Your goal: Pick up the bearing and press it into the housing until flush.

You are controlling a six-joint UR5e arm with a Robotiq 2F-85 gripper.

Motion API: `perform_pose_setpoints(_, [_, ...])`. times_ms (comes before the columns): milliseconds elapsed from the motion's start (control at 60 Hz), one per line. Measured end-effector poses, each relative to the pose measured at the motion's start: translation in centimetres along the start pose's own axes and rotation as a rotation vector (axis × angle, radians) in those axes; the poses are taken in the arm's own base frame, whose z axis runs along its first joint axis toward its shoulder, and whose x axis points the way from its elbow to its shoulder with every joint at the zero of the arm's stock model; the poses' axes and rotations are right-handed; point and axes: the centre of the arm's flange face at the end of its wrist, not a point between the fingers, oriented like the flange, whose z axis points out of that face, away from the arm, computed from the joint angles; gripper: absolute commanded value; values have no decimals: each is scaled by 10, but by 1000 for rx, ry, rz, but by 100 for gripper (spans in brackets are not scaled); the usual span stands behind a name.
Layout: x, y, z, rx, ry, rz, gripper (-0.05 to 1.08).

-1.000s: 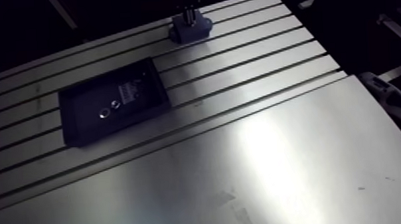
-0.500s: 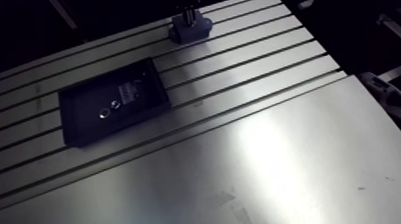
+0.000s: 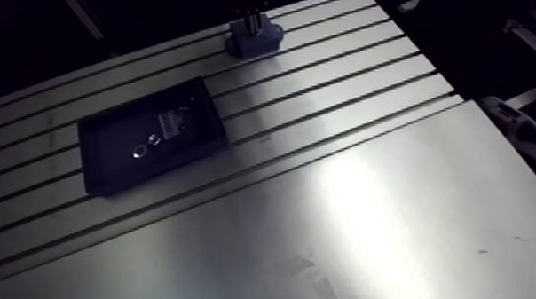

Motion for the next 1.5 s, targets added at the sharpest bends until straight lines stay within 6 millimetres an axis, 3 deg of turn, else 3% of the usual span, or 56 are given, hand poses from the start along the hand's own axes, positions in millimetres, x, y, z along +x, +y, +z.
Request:
perform_pose_setpoints(467, [-4,-4,-24,-9,34,-4,102])
perform_pose_setpoints(483, [-4,-4,-25,-10,35,-4,101])
perform_pose_setpoints(500, [-4,-4,-26,-10,37,-4,93])
perform_pose_setpoints(533, [-5,-4,-29,-11,41,-4,93])
perform_pose_setpoints(550, [-5,-4,-30,-11,42,-4,57])
perform_pose_setpoints(567, [-5,-4,-31,-12,43,-4,57])
perform_pose_setpoints(583, [-6,-4,-32,-12,45,-4,8])
perform_pose_setpoints(633, [-6,-4,-35,-13,49,-3,1])
perform_pose_setpoints(850, [-11,-6,-55,-21,57,-4,0])
perform_pose_setpoints(983, [-20,-12,-77,-22,58,-7,0])
perform_pose_setpoints(1500, [-64,-57,-156,-13,65,-41,0])
